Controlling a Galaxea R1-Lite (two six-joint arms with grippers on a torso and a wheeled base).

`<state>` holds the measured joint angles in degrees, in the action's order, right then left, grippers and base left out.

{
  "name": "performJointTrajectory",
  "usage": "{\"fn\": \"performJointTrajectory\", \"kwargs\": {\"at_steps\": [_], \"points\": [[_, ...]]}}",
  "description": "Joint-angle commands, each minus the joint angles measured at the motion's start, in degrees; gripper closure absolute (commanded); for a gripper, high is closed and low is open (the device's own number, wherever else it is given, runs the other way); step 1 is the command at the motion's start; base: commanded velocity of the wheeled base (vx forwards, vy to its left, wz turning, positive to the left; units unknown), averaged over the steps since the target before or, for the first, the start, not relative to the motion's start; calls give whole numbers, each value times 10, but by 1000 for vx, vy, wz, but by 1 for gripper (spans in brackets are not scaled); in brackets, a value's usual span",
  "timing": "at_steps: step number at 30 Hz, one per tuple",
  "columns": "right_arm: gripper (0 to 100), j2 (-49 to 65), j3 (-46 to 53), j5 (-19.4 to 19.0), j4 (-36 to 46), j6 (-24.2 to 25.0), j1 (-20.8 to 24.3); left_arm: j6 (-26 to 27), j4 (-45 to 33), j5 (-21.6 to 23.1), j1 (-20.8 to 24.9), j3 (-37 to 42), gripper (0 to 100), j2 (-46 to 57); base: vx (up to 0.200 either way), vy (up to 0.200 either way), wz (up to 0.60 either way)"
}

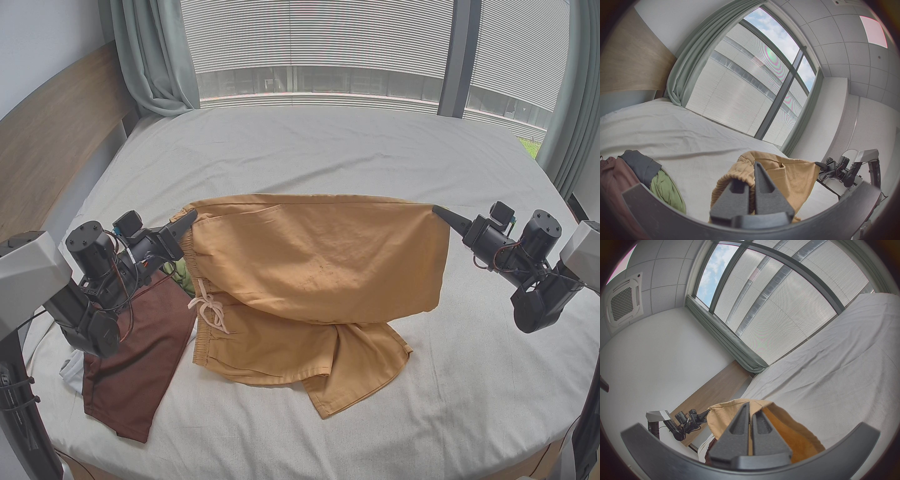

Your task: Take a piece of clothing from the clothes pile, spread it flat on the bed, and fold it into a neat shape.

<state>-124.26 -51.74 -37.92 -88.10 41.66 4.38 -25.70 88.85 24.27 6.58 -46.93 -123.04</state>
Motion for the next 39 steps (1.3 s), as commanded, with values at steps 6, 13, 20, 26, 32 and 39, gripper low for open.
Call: {"fn": "performJointTrajectory", "kwargs": {"at_steps": [6,13,20,26,32,39], "points": [[100,-75,-80,0,3,4,-1,-6,0,-18,4,-80,100,-82,0,0,0],[100,-133,-137,0,4,5,-2,-41,0,-33,4,-139,100,-127,0,0,0],[100,-187,-207,0,18,5,-1,-41,0,-34,4,-185,100,-167,0,0,0],[100,-210,-260,0,47,5,-2,-52,-1,-34,2,-219,100,-188,0,0,0],[100,-221,-275,0,49,4,-2,-81,-1,-33,0,-245,100,-203,0,0,0],[100,-224,-280,0,50,4,-2,-83,-2,-32,-1,-259,100,-220,0,0,0]]}}
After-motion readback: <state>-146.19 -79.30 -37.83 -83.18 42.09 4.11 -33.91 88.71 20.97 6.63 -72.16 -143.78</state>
